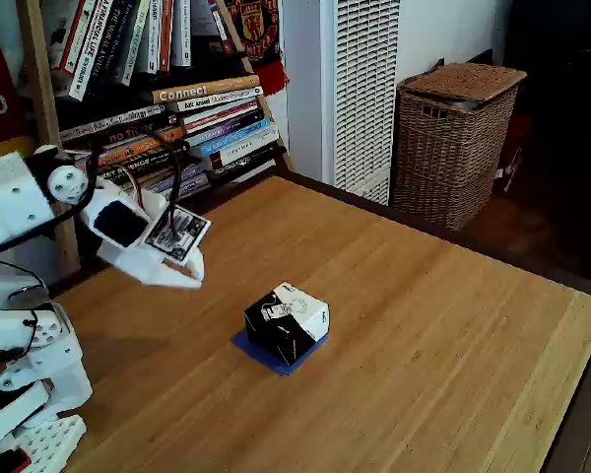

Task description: Push the box on top of the target

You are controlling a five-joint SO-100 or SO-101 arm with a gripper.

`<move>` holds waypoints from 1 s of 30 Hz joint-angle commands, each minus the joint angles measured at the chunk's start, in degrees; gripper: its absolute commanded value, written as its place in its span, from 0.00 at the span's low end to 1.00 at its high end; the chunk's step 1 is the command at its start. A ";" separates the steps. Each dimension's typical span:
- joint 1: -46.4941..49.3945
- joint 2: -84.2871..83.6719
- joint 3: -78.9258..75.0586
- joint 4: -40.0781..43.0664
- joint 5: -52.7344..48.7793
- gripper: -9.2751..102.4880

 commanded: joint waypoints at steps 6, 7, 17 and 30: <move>-1.32 6.77 2.72 1.23 -1.49 0.08; -1.32 7.29 2.99 1.58 -1.67 0.08; -1.93 18.28 10.81 3.52 -1.67 0.08; -1.76 26.89 16.88 6.42 -1.76 0.08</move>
